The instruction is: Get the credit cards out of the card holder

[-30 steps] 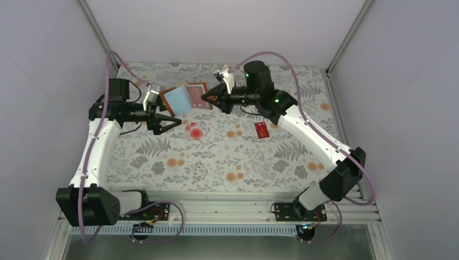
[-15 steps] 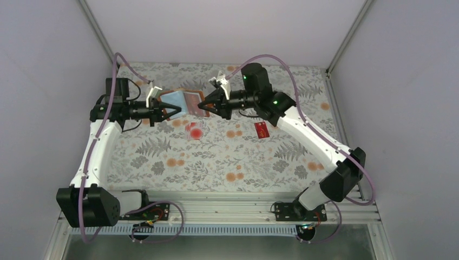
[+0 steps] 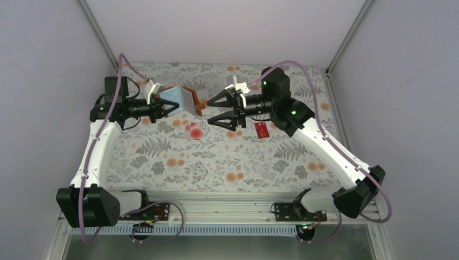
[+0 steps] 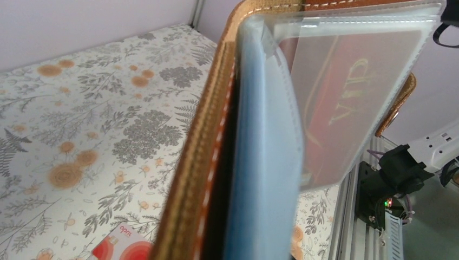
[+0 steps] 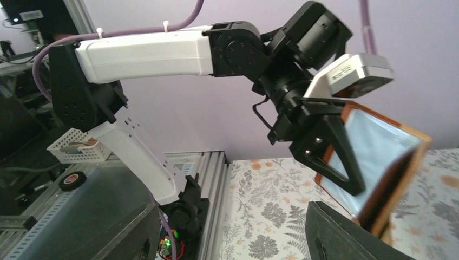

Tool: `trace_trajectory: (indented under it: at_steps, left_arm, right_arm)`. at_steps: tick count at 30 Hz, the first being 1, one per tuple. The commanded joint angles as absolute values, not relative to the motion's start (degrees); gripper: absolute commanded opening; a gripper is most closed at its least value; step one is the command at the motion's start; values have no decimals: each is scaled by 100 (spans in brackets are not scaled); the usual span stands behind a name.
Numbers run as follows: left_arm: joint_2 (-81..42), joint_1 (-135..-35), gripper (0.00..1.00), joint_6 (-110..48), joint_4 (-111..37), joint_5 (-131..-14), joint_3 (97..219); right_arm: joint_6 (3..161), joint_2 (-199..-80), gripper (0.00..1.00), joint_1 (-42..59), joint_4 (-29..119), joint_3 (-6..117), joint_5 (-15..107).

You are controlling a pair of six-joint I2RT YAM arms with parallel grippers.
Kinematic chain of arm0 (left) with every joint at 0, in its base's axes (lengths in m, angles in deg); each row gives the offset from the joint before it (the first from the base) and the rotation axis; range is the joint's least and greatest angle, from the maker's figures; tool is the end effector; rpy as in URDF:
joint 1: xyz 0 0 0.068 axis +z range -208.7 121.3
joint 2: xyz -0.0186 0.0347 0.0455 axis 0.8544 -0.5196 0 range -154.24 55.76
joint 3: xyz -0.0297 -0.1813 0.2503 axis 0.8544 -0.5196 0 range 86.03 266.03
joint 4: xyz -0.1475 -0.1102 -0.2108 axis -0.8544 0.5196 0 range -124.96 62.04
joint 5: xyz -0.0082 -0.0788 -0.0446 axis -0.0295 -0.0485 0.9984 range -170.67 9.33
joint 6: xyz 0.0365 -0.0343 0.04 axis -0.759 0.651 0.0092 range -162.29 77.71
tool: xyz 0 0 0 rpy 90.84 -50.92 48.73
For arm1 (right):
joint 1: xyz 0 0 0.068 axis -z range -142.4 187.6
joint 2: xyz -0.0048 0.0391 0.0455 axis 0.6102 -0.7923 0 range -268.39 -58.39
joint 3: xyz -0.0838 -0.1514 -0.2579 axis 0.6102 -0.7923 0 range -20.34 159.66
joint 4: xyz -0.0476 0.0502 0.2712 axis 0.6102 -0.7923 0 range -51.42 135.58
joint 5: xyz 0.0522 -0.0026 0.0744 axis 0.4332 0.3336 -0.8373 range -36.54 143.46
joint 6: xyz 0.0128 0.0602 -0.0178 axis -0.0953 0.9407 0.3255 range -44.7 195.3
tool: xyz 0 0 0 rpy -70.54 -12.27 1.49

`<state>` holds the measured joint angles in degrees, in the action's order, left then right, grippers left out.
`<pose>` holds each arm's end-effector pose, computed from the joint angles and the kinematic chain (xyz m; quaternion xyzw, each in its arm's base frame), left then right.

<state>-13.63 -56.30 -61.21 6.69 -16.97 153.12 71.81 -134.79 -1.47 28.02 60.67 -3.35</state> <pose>0.2509 -0.0342 0.3795 0.3166 0.7439 -0.4158 0.4164 0.2116 0.2253 0.4662 -0.5259 0.5337 0.5217 0.4079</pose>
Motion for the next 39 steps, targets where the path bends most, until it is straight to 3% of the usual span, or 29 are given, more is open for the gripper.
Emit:
trace_trajectory:
  at_steps: [1, 8, 19, 26, 39]
  left_arm:
    - [-1293, -5638, 2, -6001, 518, -1876, 15291]
    - [-1280, -5632, 2, -6008, 533, -1840, 15293]
    - [-1290, -5633, 2, -6040, 550, -1658, 15290]
    - [-1287, -5632, 2, -6073, 560, -1583, 15267]
    - [-1252, -5632, 2, -6160, 637, -1499, 15281]
  right_arm:
    - [7656, -13894, 68, -463, 3455, 5934, -400]
    - [7965, -14200, 69, -695, 3571, 6035, 1056]
    - [8093, -14708, 67, -722, 3456, 6255, 1337]
    - [7923, -14785, 67, -783, 3616, 6260, 823]
    - [7878, -14299, 76, -533, 3565, 5805, 1627]
